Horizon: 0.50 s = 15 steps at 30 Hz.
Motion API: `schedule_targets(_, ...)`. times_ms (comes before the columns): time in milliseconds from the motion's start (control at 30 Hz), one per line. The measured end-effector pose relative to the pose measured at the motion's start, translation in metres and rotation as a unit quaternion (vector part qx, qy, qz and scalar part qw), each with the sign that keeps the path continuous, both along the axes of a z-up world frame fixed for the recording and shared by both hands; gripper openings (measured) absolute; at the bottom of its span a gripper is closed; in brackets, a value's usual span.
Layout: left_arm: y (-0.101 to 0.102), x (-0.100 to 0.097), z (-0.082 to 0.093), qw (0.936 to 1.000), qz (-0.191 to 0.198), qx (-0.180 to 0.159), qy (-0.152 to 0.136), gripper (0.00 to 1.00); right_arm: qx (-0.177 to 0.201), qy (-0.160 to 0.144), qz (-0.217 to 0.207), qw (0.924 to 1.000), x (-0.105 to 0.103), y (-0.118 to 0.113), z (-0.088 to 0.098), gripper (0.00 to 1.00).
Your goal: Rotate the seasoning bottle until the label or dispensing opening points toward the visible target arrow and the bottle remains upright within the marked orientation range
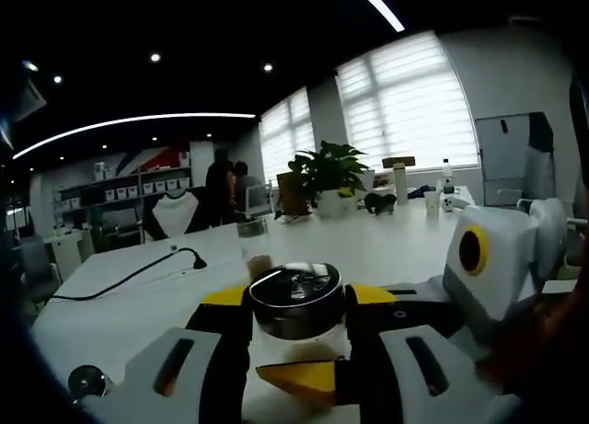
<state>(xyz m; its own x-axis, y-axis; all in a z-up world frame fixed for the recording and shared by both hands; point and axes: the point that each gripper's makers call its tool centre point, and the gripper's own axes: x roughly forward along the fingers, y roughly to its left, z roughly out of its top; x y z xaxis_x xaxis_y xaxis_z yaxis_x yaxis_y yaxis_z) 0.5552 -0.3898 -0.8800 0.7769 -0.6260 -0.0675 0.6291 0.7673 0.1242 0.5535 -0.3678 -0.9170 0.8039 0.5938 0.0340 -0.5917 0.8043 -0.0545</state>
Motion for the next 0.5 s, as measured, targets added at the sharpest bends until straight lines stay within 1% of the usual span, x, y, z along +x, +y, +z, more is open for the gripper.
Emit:
schedule_targets(433, 0.0002, 0.0026, -0.0002, 1.0, 0.0, 0.0, 0.0, 0.43, -0.003, -0.003, -0.008, 1.0, -0.0009, 0.0008, -0.0001, 0.39)
schedule_targets(500, 0.001, 0.0006, -0.0001, 1.0, 0.002, 0.0, -0.001, 0.43, -0.003, -0.002, -0.009, 1.0, -0.0009, 0.0011, 0.0, 0.39)
